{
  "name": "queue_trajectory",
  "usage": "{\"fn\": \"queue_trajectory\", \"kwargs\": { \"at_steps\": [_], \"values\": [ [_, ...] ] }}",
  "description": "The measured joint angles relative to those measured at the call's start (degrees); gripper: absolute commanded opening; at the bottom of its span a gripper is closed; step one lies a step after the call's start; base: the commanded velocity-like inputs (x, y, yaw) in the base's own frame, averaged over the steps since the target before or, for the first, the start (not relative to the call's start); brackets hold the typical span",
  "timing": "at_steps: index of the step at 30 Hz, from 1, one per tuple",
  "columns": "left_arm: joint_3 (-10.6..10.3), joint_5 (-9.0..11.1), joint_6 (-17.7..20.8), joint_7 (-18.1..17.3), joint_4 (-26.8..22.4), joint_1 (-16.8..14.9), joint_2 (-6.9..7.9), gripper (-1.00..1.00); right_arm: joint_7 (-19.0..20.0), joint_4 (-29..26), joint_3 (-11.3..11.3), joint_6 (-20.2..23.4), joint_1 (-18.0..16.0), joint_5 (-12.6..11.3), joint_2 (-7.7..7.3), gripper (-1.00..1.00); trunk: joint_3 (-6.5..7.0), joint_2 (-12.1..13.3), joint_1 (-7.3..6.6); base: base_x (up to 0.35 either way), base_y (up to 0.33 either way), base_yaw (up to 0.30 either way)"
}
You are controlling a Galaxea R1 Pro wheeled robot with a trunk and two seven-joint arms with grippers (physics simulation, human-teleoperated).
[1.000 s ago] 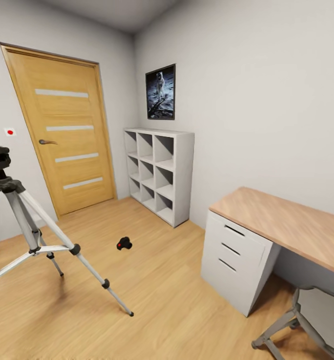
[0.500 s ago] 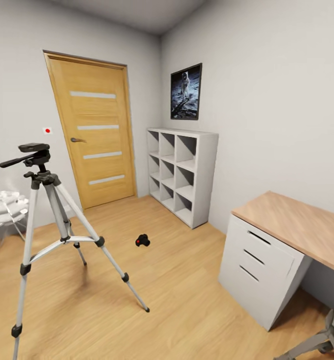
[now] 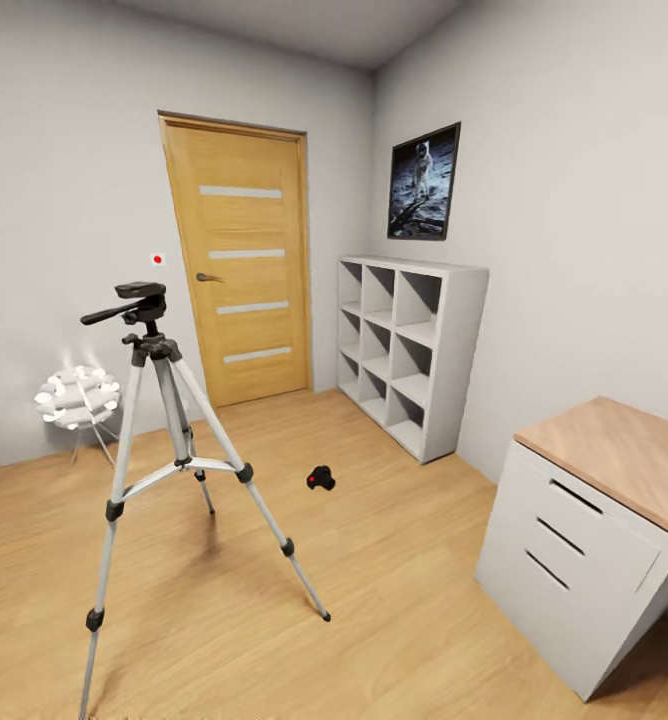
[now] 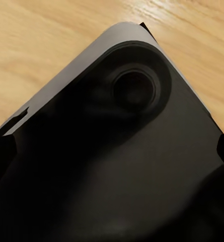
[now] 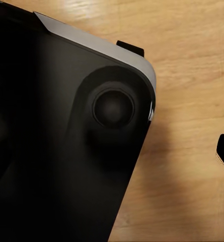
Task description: Attach the digital camera to the camera tripod in the bedroom.
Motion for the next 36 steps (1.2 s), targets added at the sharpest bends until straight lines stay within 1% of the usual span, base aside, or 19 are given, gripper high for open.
{"fn": "queue_trajectory", "kwargs": {
  "at_steps": [22, 36],
  "values": [
    [0.0, 0.0, 0.0, 0.0, 0.0, 0.0, -0.04, 1.0, 0.1, 0.0, 0.0, -0.1, 0.0, 0.2, -0.08, 1.0, 0.0, 0.0, 0.0, 0.0, 0.0, 0.297],
    [0.0, 0.0, -0.9, 0.0, 0.0, 0.0, -0.03, 1.0, 0.2, 0.0, 0.0, -0.1, 0.0, 0.2, -0.08, 1.0, 0.0, 0.0, 0.0, 0.0, 0.0, 0.3]
  ]
}}
